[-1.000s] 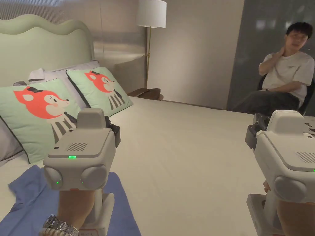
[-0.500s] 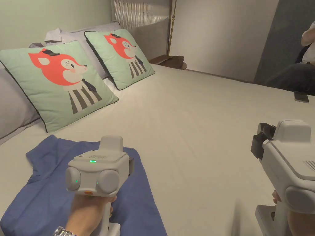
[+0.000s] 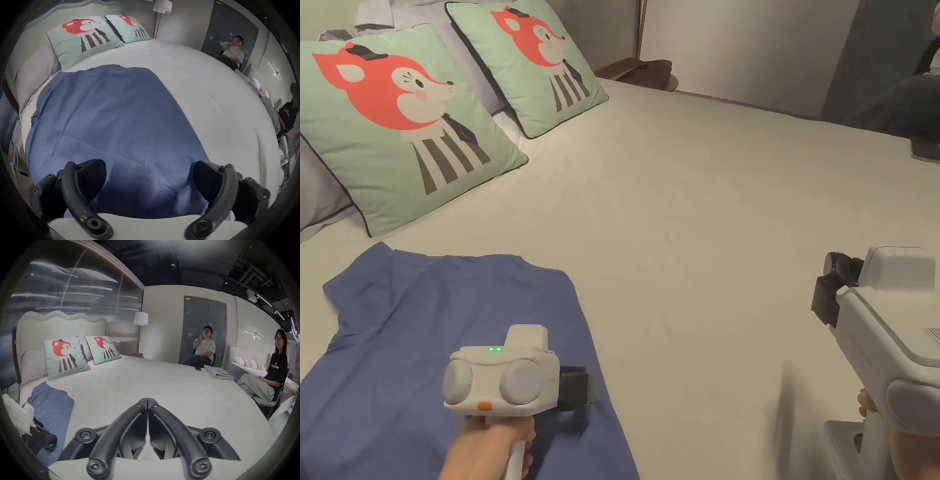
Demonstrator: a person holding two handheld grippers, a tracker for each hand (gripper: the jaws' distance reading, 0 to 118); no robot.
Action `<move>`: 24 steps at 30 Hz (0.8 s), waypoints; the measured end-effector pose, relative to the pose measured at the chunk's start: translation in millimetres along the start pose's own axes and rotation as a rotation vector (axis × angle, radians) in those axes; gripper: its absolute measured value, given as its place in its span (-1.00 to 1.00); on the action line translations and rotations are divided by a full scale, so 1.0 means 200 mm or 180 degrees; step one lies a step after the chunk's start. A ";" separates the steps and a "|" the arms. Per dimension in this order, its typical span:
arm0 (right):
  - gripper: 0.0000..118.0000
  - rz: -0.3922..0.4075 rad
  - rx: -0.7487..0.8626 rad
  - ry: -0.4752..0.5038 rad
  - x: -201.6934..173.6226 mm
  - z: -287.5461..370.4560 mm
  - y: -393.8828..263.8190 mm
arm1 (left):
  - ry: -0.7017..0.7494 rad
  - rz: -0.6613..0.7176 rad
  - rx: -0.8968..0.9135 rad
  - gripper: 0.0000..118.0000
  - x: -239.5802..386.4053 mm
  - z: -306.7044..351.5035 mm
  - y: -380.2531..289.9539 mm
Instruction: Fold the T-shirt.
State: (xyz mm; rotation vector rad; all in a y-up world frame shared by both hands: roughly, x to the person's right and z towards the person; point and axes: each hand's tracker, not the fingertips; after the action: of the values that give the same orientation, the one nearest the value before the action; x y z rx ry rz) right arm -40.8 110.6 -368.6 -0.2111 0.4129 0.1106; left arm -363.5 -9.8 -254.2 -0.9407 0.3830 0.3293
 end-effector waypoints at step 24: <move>-0.99 -0.0340 0.0663 -0.0511 0.49 0.65 0.22 | -0.1027 -0.0119 0.1896 -0.93 0.54 1.04 0.31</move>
State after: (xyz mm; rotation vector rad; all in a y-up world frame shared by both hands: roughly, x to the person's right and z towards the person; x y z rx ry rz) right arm 92.1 189.4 -300.3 -0.0183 0.2503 -0.0209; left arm -258.2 208.3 -236.9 -0.3021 0.1483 0.3021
